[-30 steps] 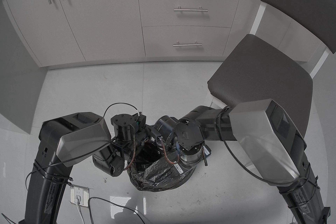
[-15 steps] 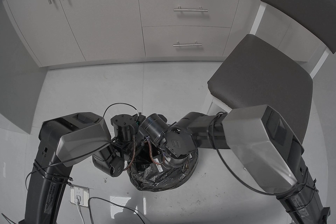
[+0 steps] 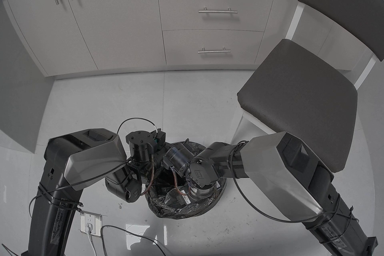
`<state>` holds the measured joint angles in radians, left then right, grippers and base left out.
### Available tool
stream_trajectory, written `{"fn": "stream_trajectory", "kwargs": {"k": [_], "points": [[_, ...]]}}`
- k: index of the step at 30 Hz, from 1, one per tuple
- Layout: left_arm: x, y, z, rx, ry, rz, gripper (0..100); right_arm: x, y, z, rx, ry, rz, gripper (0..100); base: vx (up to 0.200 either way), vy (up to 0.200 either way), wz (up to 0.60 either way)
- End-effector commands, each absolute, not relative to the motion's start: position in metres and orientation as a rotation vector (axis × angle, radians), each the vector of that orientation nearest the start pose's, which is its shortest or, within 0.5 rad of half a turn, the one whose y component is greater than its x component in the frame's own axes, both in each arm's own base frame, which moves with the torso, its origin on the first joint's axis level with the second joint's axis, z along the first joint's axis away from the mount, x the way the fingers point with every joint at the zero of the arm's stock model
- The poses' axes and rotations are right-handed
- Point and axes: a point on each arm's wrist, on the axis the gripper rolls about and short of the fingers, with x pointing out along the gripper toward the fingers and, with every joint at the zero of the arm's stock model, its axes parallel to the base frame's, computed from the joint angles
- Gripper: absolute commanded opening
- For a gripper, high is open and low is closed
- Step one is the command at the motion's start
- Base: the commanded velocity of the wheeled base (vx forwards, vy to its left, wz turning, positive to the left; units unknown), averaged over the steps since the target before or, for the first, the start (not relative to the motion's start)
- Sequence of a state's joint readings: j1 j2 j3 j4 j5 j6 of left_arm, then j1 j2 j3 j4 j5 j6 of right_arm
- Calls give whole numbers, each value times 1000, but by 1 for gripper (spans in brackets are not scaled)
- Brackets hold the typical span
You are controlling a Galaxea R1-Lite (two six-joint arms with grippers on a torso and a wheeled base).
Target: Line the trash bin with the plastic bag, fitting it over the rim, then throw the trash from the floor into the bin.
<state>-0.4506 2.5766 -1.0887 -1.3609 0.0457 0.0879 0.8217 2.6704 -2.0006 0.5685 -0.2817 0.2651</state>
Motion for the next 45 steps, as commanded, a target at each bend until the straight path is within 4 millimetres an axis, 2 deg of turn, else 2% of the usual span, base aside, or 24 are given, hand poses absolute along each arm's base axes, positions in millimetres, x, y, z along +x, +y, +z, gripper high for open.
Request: {"fn": "stream_trajectory", "kwargs": {"k": [1,8,30,36,45], "points": [[401,-194,-20,117,99,-411,100,329,345,-16,-471,1170,302,100,0,0,0],[401,-193,-21,117,102,-410,100,321,337,-11,-540,1254,283,100,0,0,0],[402,-194,-22,116,99,-409,100,303,341,-6,-602,1306,287,100,0,0,0],[402,-194,-22,116,99,-409,100,299,342,-14,-585,1336,248,100,0,0,0],[402,-193,-25,118,107,-408,100,304,336,-41,-590,1387,201,100,0,0,0]]}}
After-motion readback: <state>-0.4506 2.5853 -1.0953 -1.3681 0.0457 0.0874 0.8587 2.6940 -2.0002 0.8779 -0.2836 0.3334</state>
